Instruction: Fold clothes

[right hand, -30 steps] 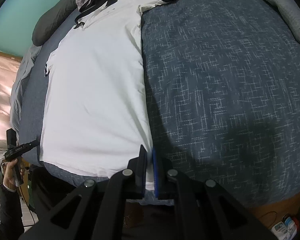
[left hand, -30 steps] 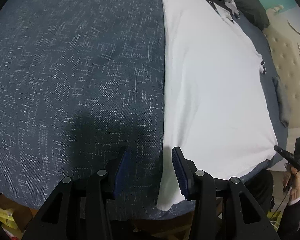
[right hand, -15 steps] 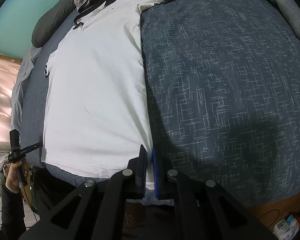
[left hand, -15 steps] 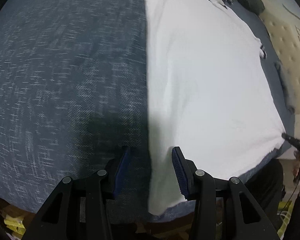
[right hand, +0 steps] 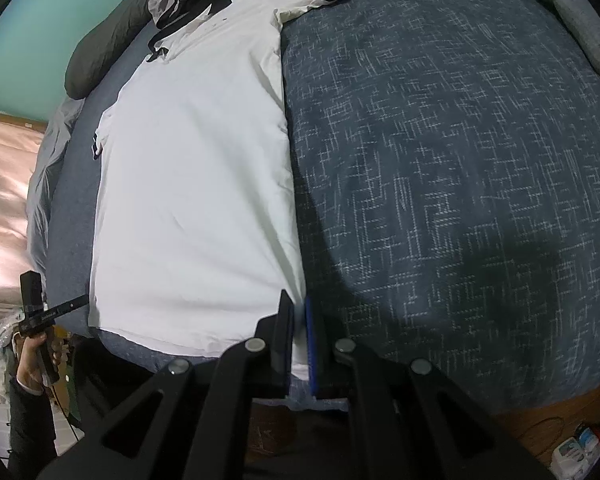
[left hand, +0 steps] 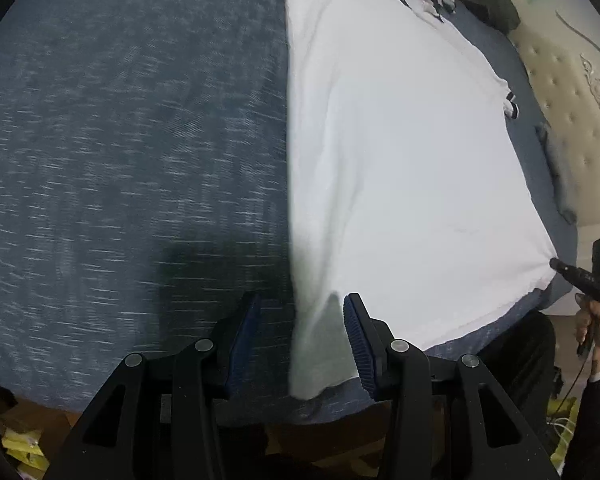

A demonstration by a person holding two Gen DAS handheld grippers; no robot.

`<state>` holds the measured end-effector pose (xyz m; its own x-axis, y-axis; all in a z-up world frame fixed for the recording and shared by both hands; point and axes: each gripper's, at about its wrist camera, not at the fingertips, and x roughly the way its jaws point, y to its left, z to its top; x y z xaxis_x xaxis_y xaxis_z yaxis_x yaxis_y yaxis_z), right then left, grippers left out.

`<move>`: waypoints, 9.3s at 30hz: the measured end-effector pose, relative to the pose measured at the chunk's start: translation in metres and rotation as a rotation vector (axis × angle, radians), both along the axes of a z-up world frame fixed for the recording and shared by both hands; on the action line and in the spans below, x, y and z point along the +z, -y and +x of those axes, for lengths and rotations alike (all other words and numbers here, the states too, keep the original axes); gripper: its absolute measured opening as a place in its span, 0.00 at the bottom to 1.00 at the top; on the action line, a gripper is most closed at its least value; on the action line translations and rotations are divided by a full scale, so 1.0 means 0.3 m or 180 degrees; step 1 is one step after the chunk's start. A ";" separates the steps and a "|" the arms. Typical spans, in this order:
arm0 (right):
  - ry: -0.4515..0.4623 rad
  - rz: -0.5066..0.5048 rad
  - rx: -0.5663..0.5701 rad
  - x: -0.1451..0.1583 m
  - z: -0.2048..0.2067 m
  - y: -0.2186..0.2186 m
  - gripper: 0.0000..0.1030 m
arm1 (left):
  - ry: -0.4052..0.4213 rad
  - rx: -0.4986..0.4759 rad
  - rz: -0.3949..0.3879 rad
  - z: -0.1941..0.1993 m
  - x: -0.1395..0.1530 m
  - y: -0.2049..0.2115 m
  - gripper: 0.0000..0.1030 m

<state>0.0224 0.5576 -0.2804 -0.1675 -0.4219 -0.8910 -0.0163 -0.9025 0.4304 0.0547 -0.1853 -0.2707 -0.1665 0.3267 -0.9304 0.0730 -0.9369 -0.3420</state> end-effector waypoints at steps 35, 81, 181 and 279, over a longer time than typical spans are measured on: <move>0.0018 -0.0045 -0.0010 0.000 0.014 0.013 0.05 | 0.0210 -0.0415 0.0164 0.157 -0.004 -0.281 0.03; 0.0014 -0.0011 0.0421 0.053 0.126 0.023 0.04 | -0.0047 -0.0579 0.0000 -0.076 0.009 -0.074 0.02; -0.0504 -0.0070 -0.0368 -0.044 -0.504 0.045 0.35 | -0.0169 -0.0038 0.0563 -0.471 -0.255 0.059 0.09; -0.0519 -0.0260 -0.0483 0.000 -0.436 0.028 0.35 | 0.0202 -0.0297 0.0190 -0.389 -0.235 0.042 0.03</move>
